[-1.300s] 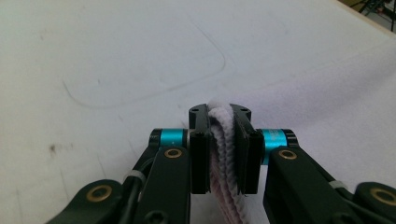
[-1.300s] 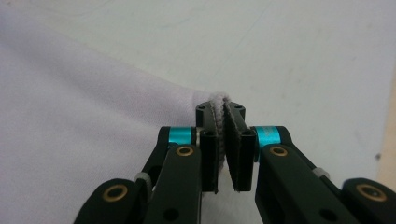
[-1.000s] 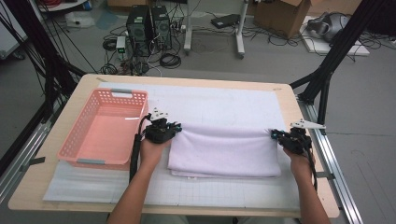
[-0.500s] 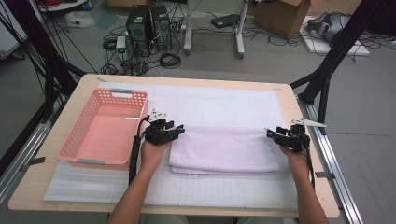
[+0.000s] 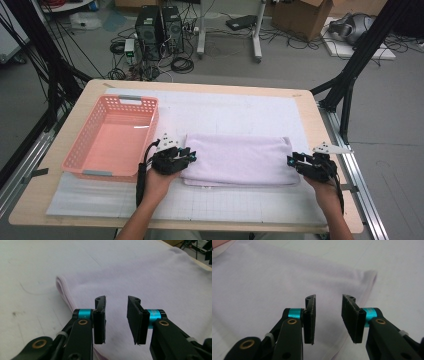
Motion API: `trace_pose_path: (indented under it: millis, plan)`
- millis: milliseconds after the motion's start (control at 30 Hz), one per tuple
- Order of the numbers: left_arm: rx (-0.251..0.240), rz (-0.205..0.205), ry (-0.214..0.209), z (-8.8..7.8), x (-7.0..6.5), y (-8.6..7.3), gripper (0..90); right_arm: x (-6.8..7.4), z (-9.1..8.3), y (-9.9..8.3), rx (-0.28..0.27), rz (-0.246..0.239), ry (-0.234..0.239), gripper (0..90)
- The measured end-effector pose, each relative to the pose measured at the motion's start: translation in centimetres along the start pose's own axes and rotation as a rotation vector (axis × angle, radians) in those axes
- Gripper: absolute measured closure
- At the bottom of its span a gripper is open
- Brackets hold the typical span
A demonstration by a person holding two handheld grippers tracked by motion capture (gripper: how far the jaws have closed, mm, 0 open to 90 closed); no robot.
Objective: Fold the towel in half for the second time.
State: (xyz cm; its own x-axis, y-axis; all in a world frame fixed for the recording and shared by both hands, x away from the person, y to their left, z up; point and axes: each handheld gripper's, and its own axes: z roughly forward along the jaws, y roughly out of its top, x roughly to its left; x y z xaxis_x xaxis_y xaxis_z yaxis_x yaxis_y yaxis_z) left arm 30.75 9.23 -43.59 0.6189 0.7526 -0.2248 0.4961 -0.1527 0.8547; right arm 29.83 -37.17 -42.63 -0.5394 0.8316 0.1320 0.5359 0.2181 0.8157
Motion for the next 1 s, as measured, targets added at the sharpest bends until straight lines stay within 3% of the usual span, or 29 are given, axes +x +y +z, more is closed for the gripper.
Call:
trace_pose_path:
  millis: [233, 367, 500, 700, 800, 867, 1000]
  plan:
    - [0.076, 0.005, 0.008, -1.0, -0.7, -2.1, 71.4, 1.5, -0.9, -1.4, 0.041, -0.022, 0.028, 72.2]
    - [0.090, 0.013, 0.001, -1.6, -1.2, -2.8, 71.5, 1.9, -1.6, -2.2, 0.062, -0.025, 0.036, 77.7]
    - [0.096, 0.034, 0.011, -2.0, -1.6, -3.3, 74.4, 2.2, -1.8, -3.4, 0.126, -0.065, 0.003, 81.0]
    - [0.092, 0.042, 0.004, -3.0, -2.4, -4.1, 76.5, 2.0, -2.9, -4.4, 0.103, -0.059, -0.013, 82.2]
    - [0.081, 0.031, -0.012, -3.2, -2.3, -4.1, 72.9, 1.9, -3.4, -4.3, 0.096, -0.058, -0.027, 75.4]
    - [0.051, 0.027, -0.006, -3.4, -2.3, -3.9, 60.7, 2.0, -3.9, -4.2, 0.054, -0.054, -0.030, 69.7]
    - [-0.060, 0.027, -0.001, -4.0, -2.2, -3.4, 42.9, 2.2, -5.1, -4.0, -0.045, -0.038, -0.042, 49.7]
